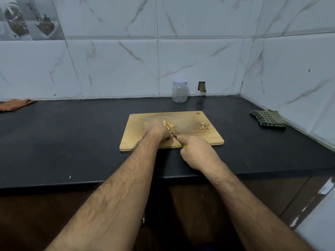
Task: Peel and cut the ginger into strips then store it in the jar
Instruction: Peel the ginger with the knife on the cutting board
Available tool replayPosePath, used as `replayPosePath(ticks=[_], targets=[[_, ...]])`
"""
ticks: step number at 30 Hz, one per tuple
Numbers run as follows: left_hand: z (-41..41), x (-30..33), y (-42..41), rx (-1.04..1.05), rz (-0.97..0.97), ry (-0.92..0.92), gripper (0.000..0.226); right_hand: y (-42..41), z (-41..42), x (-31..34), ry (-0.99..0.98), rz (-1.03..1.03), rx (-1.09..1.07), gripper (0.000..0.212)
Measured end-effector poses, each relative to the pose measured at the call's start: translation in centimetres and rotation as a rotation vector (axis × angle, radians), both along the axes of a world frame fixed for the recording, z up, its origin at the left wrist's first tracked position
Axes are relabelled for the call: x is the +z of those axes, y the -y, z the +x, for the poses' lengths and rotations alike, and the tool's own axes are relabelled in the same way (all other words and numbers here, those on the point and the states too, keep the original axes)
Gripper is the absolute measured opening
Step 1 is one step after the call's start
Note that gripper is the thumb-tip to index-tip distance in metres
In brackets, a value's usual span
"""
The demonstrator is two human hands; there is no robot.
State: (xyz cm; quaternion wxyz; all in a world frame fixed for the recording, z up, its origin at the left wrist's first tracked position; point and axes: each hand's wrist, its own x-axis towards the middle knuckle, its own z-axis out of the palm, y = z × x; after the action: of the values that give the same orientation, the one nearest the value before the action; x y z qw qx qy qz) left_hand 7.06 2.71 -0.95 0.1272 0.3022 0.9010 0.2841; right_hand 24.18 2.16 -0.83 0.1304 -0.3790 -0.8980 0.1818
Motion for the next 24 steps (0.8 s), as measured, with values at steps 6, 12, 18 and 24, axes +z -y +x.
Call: replayPosePath(ticks=[6,12,18,24], targets=[[0.1,-0.1,0.1,0.006,0.015,-0.011,0.039,0.4,0.1,0.2,0.029,-0.010,0.009,0.041],[0.2,-0.2,0.4,-0.004,0.047,0.002,0.032,0.9,1.8,0.3,0.045,-0.009,-0.060,0.056],[0.4,-0.2,0.8,-0.031,0.053,-0.007,0.025,1.3,1.7,0.4,-0.071,-0.013,-0.069,0.049],[0.1,-0.6,1.4,-0.060,0.116,0.021,0.018,1.6,1.2,0.9,-0.072,-0.015,-0.052,0.044]])
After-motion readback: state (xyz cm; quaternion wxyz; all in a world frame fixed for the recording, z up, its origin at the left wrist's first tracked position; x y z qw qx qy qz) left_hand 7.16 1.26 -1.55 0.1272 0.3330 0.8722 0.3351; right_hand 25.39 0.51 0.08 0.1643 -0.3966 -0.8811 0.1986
